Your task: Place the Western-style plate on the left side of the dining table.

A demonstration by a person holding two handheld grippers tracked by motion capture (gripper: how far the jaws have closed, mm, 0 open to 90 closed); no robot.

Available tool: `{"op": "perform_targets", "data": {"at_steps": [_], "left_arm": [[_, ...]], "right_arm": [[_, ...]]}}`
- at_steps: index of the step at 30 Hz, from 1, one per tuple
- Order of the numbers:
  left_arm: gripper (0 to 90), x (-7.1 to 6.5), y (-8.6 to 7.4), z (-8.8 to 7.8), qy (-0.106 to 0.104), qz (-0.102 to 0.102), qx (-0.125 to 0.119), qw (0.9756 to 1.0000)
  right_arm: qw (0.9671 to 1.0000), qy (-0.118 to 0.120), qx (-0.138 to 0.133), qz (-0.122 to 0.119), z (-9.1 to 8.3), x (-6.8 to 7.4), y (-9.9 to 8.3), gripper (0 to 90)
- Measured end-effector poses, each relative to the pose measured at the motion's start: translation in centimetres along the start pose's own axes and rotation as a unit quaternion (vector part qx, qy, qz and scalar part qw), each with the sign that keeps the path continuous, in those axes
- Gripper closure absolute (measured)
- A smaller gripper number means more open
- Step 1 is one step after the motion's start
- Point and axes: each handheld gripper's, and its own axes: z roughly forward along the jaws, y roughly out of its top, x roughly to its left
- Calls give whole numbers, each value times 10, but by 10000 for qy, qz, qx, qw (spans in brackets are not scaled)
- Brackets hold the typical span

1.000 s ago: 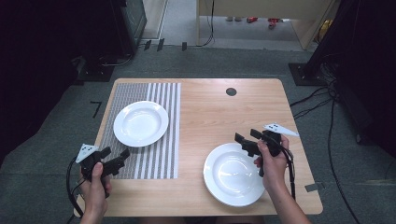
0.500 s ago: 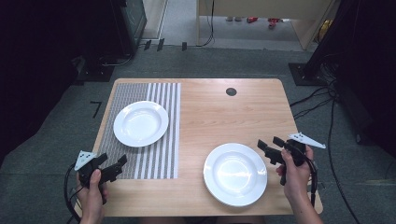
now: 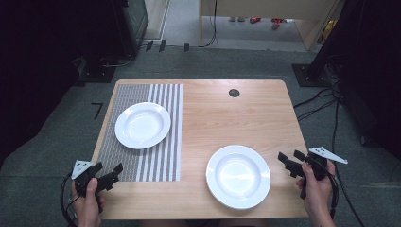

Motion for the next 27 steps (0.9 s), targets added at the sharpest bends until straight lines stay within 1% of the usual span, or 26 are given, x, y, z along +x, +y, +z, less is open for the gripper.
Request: {"op": "perform_targets", "data": {"at_steps": [3, 6, 8, 11, 13, 14, 16, 18, 20, 22, 25, 27], "left_arm": [[156, 3, -6, 2, 95, 60, 92, 9999], [156, 7, -11, 3, 101, 8, 185, 9998], [155, 8, -13, 2, 121, 6, 195, 9997], [155, 10, -17, 2, 154, -14, 244, 9996], [155, 11, -19, 3, 179, -16, 273, 9995], [155, 11, -20, 3, 178, -19, 274, 9995], [155, 11, -21, 3, 199, 25, 290, 9994], [155, 10, -22, 5, 201, 49, 327, 9993], [155, 9, -22, 6, 229, 99, 381, 9990], [146, 7, -23, 7, 255, 149, 381, 9988], [146, 3, -25, 8, 369, 350, 422, 9978], [146, 0, -25, 9, 446, 467, 461, 9968]], "right_arm": [[9999, -143, 42, -12, -2, -9, -7, 231], [9996, -227, 127, 63, -2, -17, -16, 231], [9994, -283, 185, 77, -1, -21, -22, 231], [9991, -319, 267, 109, 1, -24, -29, 230], [9987, -365, 333, 91, 2, -24, -31, 229], [9987, -382, 325, 58, 2, -25, -32, 229], [9985, -426, 353, 55, 3, -24, -34, 229], [9981, -490, 369, -21, 4, -25, -36, 229], [9977, -552, 394, -3, 5, -26, -38, 231], [9974, -620, 367, -90, 5, -26, -40, 236], [9955, -795, 378, -358, 6, -23, -42, 235], [9944, -864, 401, -462, 7, -20, -44, 235]]}}
